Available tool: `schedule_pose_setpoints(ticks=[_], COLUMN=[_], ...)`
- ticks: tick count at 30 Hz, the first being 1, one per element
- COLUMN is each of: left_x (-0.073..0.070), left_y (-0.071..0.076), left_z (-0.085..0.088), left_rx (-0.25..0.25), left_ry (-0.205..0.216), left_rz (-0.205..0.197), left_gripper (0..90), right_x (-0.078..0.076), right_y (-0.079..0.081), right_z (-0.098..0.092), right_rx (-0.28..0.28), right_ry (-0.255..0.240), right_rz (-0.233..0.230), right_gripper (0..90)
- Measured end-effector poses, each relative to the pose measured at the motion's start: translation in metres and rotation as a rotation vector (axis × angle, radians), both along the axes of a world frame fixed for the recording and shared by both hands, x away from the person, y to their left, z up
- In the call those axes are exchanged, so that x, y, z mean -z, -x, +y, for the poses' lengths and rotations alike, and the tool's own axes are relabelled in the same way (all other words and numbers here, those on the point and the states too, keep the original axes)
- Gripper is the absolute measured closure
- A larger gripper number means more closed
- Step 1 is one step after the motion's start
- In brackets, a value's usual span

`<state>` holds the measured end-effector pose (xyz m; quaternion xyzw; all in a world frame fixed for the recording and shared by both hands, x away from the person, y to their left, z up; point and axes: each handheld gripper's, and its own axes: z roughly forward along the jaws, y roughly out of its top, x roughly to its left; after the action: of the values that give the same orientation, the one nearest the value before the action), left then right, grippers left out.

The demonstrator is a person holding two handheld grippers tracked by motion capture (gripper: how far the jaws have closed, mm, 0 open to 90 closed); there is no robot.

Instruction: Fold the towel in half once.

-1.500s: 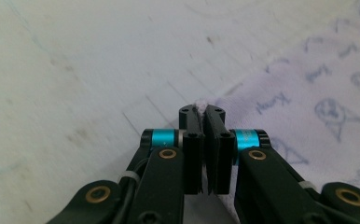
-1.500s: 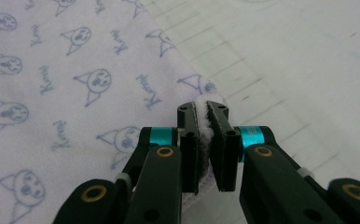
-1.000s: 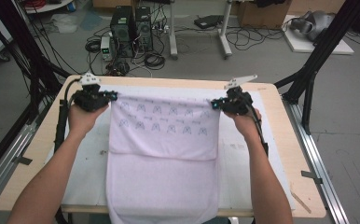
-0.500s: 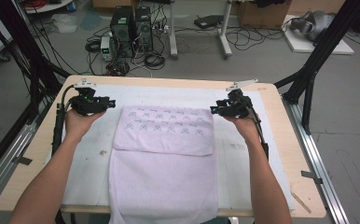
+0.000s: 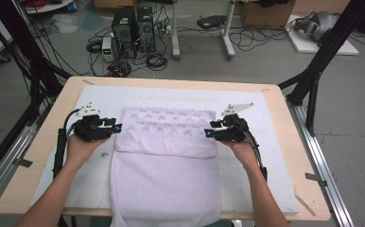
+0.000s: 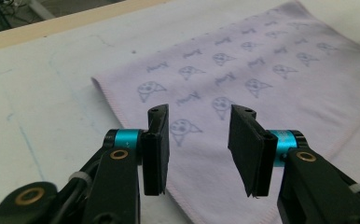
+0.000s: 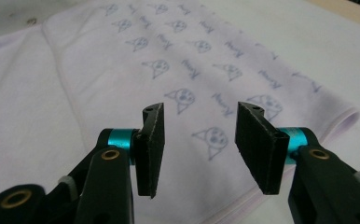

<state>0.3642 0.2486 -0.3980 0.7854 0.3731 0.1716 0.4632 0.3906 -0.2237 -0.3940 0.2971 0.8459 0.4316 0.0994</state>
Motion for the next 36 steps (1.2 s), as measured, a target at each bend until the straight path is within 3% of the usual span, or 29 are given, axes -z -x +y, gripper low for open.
schedule_pose_setpoints(ticks=[5,10,17,22,24,27,31,36], left_x=[0.014,0.026,0.038,0.045,0.048,0.049,0.049,0.047], left_y=[0.016,0.026,0.027,0.025,0.023,0.024,0.023,0.023], left_z=[0.003,0.002,-0.002,-0.006,-0.008,-0.010,-0.010,-0.010], left_rx=[0.022,0.025,0.041,0.054,0.056,0.055,0.043,0.038], left_ry=[-0.009,-0.025,-0.047,-0.079,-0.107,-0.122,-0.128,-0.125], left_rz=[0.009,0.017,0.041,0.067,0.079,0.063,0.061,0.059], left_gripper=[58.4,58.3,63.4,65.5,67.9,71.8,77.2,87.0], right_x=[0.012,0.015,0.014,0.033,0.040,0.050,0.050,0.051], right_y=[0.016,0.022,0.032,0.034,0.035,0.034,0.033,0.030], right_z=[-0.002,0.000,0.010,0.004,0.004,0.006,0.007,0.004], right_rx=[-0.004,-0.022,-0.035,-0.017,-0.018,-0.023,-0.030,-0.043], right_ry=[-0.001,0.033,0.052,0.044,0.059,0.101,0.099,0.063], right_rz=[-0.007,0.000,-0.046,-0.005,0.004,0.029,0.016,0.042], right_gripper=[52.2,51.5,53.6,55.5,58.0,63.8,76.5,85.8])
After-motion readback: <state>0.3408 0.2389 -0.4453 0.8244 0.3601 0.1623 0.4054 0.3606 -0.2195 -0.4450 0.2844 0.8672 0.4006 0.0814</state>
